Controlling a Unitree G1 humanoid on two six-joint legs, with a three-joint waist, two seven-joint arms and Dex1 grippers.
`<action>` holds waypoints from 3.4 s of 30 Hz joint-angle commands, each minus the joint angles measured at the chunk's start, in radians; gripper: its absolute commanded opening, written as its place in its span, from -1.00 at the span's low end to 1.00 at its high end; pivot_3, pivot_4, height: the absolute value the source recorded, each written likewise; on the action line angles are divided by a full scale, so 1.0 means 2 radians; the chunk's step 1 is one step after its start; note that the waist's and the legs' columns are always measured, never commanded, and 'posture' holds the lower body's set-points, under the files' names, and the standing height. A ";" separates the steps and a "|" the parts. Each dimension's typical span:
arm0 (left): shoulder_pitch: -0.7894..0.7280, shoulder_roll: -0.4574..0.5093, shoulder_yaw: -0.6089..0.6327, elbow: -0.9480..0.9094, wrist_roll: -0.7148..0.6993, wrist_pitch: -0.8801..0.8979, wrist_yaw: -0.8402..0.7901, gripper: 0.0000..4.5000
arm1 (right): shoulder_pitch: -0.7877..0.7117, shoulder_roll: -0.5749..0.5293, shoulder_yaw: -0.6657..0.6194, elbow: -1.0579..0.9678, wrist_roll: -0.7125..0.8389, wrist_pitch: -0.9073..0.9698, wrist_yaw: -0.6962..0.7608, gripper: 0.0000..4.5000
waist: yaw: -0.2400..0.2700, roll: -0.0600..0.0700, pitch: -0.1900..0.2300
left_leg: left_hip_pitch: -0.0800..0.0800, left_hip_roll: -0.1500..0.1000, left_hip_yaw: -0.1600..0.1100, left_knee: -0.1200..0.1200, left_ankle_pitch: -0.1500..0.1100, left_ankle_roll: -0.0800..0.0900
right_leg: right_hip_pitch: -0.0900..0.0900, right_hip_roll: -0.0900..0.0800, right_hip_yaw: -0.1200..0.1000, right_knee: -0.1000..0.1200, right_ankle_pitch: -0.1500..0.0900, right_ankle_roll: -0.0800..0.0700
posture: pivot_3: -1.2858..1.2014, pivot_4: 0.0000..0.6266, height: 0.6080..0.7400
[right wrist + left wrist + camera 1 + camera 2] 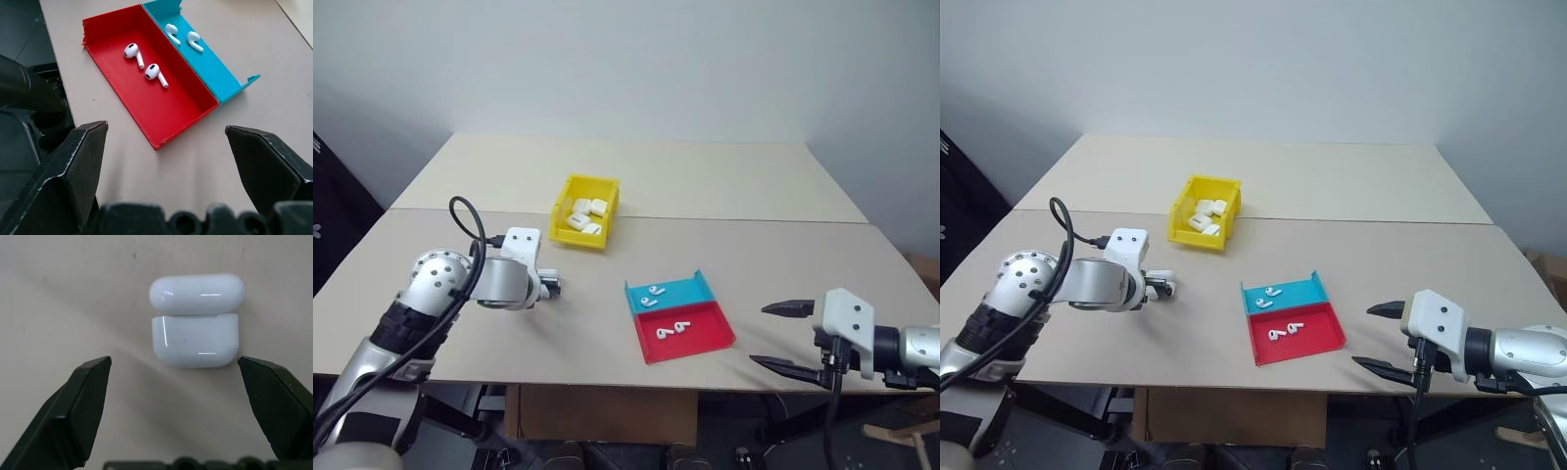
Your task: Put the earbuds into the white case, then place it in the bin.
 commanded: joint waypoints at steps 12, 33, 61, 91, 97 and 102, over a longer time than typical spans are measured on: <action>-0.018 -0.064 0.052 0.054 0.104 0.049 -0.067 1.00 | 0.008 0.001 -0.023 -0.017 0.000 0.007 -0.015 0.98 | 0.000 0.000 0.000 | 0.000 0.000 0.000 0.000 0.000 0.000 | 0.000 0.000 0.000 0.000 0.000 0.001 | 0.03 -0.52 1.00; -0.018 -0.180 0.179 0.053 0.309 0.176 -0.137 0.92 | 0.024 0.001 -0.023 -0.028 -0.013 0.009 -0.019 1.00 | 0.000 0.000 0.000 | 0.001 0.000 0.000 0.000 0.000 0.000 | 0.002 0.000 0.000 -0.003 0.001 0.001 | 0.03 -0.52 1.00; 0.016 -0.048 0.117 -0.239 0.516 -0.022 -0.512 0.23 | -0.049 -0.013 -0.009 0.006 -0.028 -0.031 0.004 1.00 | -0.012 0.000 0.000 | -0.007 0.000 -0.001 -0.001 0.000 0.000 | -0.005 0.000 0.000 -0.004 0.005 0.002 | 0.03 -0.52 1.00; 0.281 -0.263 0.157 -0.010 0.480 -0.691 -1.269 0.23 | -0.308 -0.116 0.237 -0.072 -0.081 0.103 0.082 1.00 | -0.013 0.004 -0.002 | -0.007 0.001 0.001 0.001 0.001 0.001 | -0.005 0.000 0.000 -0.004 0.003 0.002 | 0.03 -0.52 1.00; 0.304 -0.275 0.162 -0.012 0.520 -0.716 -1.271 0.23 | -0.396 -0.079 0.337 -0.052 -0.131 0.124 0.116 0.45 | -0.014 0.004 -0.002 | -0.007 0.001 0.001 0.001 0.000 0.001 | -0.006 0.000 0.000 -0.004 0.005 0.005 | 0.03 -0.52 1.00; 0.317 -0.259 0.174 -0.003 0.521 -0.733 -1.314 0.23 | -0.443 -0.037 0.404 -0.019 -0.191 0.134 0.126 0.45 | -0.013 0.004 -0.002 | -0.008 0.001 0.001 0.001 0.000 0.001 | -0.006 0.000 0.000 -0.004 0.005 0.005 | 0.03 -0.52 1.00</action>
